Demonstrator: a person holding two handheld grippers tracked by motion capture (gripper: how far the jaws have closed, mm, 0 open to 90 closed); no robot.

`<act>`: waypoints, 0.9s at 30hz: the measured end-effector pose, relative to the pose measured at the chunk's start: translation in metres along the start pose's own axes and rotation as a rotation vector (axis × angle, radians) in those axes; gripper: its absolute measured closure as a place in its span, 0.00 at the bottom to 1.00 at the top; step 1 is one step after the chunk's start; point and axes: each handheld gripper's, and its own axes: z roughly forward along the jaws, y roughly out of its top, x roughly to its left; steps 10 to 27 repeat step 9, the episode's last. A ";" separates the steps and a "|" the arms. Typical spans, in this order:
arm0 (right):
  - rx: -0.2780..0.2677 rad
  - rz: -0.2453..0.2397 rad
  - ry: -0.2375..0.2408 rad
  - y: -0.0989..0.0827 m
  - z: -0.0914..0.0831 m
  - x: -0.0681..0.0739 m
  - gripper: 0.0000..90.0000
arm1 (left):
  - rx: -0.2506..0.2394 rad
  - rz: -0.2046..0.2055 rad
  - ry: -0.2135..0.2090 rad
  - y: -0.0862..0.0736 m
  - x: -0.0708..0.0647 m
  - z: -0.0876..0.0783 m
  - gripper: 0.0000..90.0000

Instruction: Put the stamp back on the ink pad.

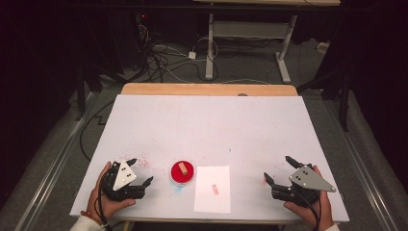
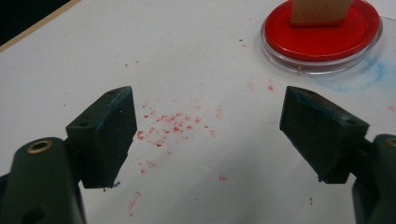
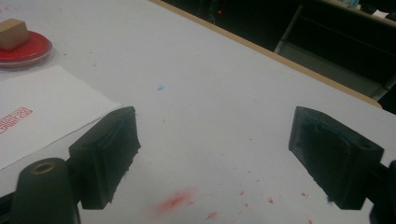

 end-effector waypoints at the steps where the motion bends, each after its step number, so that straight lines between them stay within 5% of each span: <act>1: 0.001 0.001 0.002 0.000 0.000 0.000 0.18 | -0.001 -0.004 0.001 0.000 0.000 0.000 0.21; 27: -0.005 0.010 -0.009 0.002 0.001 -0.003 0.18 | 0.003 -0.016 -0.006 -0.002 0.003 0.000 0.20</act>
